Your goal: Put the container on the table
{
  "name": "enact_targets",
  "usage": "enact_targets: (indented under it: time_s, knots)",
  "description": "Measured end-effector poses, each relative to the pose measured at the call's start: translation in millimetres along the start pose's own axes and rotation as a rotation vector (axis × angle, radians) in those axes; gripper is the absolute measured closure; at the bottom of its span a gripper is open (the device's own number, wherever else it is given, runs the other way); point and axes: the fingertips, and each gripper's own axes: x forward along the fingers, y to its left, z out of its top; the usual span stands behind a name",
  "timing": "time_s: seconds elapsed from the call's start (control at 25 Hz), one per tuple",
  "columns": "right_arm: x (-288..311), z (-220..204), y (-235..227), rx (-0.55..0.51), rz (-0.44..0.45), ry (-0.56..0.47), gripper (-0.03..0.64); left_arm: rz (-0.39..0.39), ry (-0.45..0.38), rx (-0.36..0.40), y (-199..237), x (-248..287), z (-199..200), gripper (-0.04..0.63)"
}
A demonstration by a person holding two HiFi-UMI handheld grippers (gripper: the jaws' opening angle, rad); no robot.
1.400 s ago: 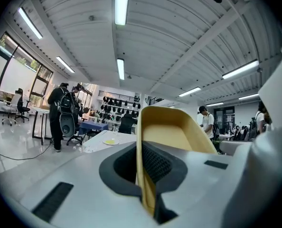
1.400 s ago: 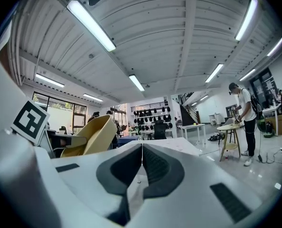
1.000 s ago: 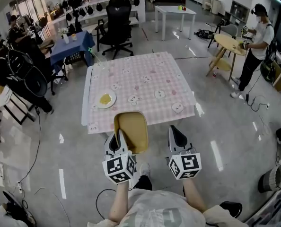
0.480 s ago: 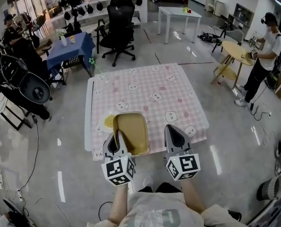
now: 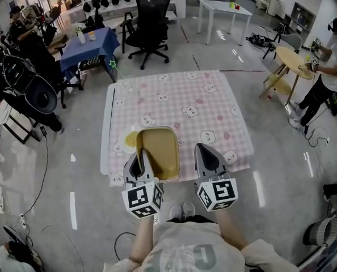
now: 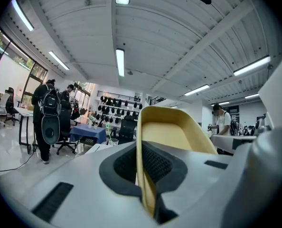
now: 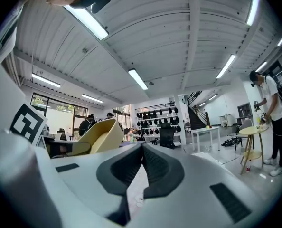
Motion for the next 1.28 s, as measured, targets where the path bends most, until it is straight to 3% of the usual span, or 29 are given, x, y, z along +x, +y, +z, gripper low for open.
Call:
enact_targets:
  time_s: [0.6, 0.92, 1.08, 1.28]
  knots:
    - [5, -7, -16, 0.021, 0.04, -0.004, 0.588, 0.1, -0.018, -0.007, 3, 3, -4, 0.568]
    - [12, -2, -26, 0.031, 0.017, 0.001, 0.588, 0.075, -0.016, -0.008, 9, 48, 21, 0.568]
    - [14, -7, -36, 0.047, -0.002, 0.018, 0.588, 0.041, 0.038, -0.013, 11, 94, 20, 0.568]
    - [11, -11, -51, 0.061, -0.038, 0.045, 0.588, 0.026, 0.173, -0.047, 20, 155, -15, 0.568]
